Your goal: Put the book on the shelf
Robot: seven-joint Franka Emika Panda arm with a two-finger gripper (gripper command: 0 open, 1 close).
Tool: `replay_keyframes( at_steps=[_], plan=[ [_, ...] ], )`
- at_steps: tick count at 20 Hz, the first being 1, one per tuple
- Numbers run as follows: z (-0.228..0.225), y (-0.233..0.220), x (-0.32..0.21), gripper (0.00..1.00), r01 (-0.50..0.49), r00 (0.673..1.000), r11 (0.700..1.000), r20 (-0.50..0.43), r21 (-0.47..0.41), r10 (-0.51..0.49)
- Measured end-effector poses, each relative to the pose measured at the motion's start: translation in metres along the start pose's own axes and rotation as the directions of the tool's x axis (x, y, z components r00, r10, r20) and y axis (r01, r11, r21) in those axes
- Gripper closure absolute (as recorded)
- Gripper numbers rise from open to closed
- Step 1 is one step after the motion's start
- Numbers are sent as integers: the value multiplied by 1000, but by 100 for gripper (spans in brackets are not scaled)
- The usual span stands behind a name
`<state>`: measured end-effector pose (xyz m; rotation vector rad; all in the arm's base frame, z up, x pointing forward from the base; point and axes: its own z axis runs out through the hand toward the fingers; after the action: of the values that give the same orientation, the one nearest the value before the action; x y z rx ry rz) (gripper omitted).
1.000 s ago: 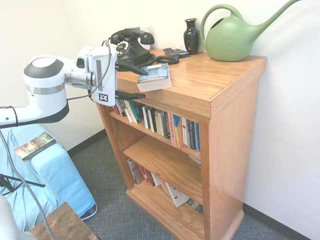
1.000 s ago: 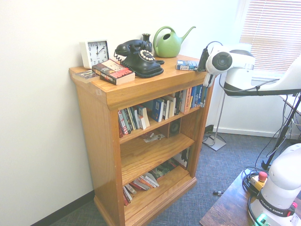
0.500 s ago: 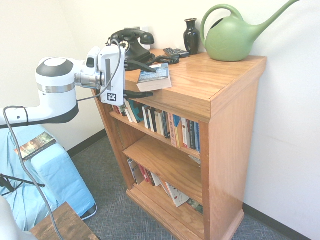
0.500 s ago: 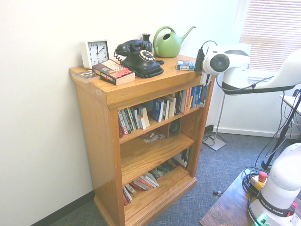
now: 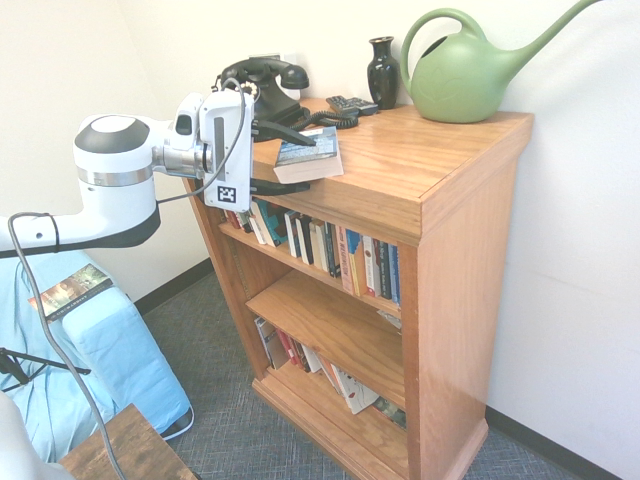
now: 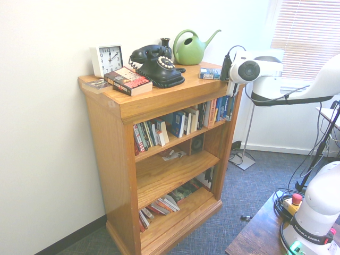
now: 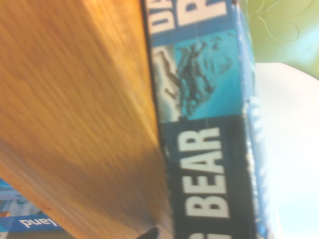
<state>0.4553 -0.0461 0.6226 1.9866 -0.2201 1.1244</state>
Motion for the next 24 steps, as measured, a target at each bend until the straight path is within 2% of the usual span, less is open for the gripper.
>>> replay_keyframes(
  at_steps=[20, 24],
  plan=[
    [5, -3, 4, 100, 0, 1000, 1000, 1, 7, 0],
    [5, 1, 4, 100, -34, 999, 999, 15, 24, 33]
  ],
)
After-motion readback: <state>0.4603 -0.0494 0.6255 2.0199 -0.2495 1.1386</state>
